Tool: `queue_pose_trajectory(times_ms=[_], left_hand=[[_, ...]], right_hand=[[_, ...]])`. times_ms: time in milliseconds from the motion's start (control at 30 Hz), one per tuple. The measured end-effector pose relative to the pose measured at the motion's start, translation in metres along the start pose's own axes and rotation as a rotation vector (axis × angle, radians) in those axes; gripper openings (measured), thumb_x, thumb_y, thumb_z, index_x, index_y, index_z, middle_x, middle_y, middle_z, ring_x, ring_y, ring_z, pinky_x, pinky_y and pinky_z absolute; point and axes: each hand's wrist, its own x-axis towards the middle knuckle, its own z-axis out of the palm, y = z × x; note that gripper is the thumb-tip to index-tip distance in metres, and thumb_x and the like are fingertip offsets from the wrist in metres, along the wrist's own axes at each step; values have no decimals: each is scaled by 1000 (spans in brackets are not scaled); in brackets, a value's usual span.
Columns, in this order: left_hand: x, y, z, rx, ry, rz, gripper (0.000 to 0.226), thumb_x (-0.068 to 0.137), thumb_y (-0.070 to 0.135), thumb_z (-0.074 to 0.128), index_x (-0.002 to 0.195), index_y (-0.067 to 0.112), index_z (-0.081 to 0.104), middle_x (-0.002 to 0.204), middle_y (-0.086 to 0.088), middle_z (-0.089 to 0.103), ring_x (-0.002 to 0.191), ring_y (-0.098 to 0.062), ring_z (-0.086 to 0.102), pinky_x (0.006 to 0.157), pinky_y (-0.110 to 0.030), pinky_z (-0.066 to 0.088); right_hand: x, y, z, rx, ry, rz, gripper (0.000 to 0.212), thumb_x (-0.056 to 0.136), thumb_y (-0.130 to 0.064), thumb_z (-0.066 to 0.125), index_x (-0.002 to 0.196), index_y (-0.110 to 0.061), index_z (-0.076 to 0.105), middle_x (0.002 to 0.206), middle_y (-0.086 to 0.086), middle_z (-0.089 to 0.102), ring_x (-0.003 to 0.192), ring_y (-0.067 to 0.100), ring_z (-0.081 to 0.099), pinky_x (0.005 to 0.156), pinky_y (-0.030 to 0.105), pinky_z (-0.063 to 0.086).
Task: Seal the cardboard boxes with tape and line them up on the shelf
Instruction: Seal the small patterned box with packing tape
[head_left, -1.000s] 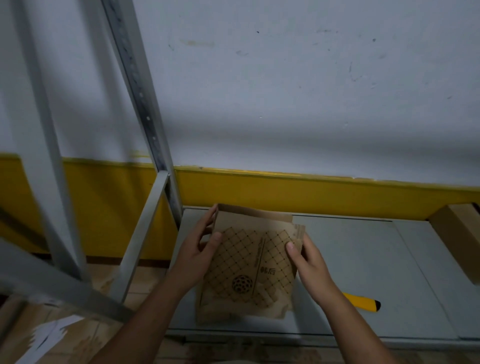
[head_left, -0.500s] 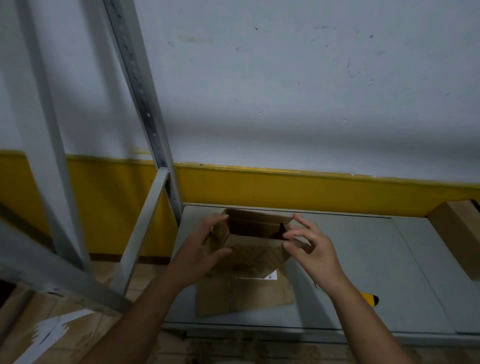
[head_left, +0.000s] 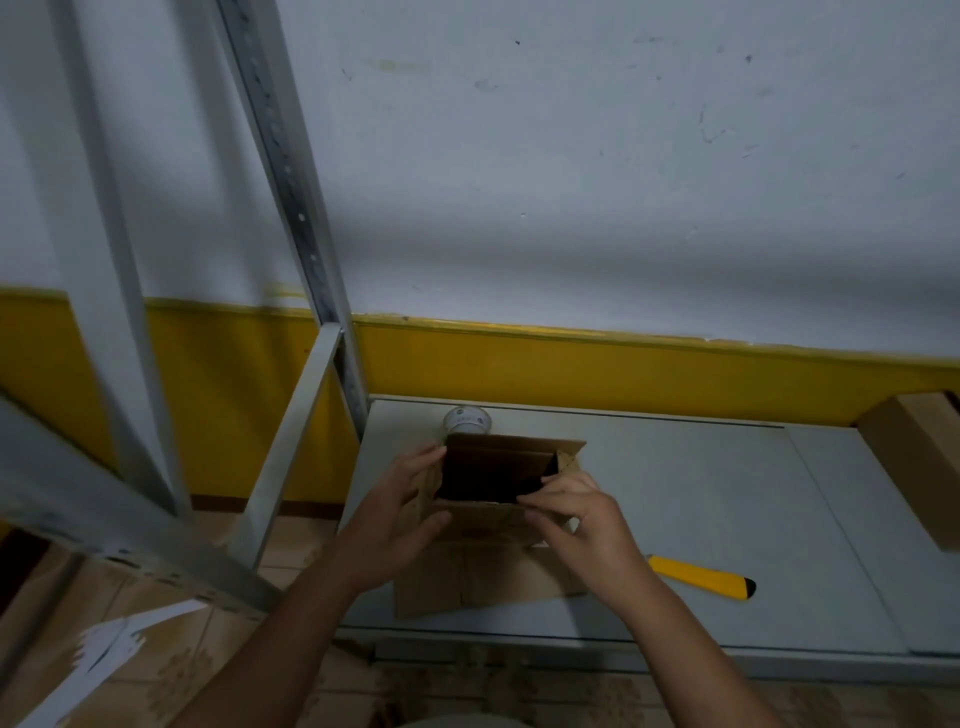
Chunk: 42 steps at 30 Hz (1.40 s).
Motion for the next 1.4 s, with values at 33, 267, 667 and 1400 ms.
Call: queue_pose_trajectory(times_ms=[33, 267, 667, 1400], left_hand=[[-2, 1, 1, -39, 10, 0, 63, 101, 37, 68, 157, 42, 39, 164, 16, 37, 153, -7, 35, 118, -28, 43], [24, 25, -5, -146, 141, -193, 13, 107, 32, 59, 107, 42, 67, 132, 22, 65, 128, -4, 59, 95, -33, 61], [24, 15, -11, -506, -33, -468, 32, 101, 26, 66, 133, 30, 67, 116, 7, 76, 114, -13, 69, 92, -28, 55], [33, -7, -10, -463, 68, -462, 33, 104, 17, 63, 131, 35, 73, 128, -4, 72, 125, -29, 64, 106, -66, 50]], right_hand=[[0, -2, 0, 4, -5, 13, 33, 91, -19, 78, 108, -46, 74, 101, -25, 69, 114, 1, 56, 97, 22, 48], [1, -24, 3, -216, -165, 42, 10, 94, -55, 56, 100, -62, 62, 158, -21, 40, 140, 4, 43, 111, 45, 39], [19, -38, -8, -327, -296, 58, 8, 100, -50, 55, 101, -47, 63, 168, -18, 18, 147, 6, 34, 98, 36, 23], [16, -3, 5, 42, 129, -85, 35, 95, 2, 66, 124, -17, 70, 144, -8, 56, 131, 4, 56, 109, 21, 45]])
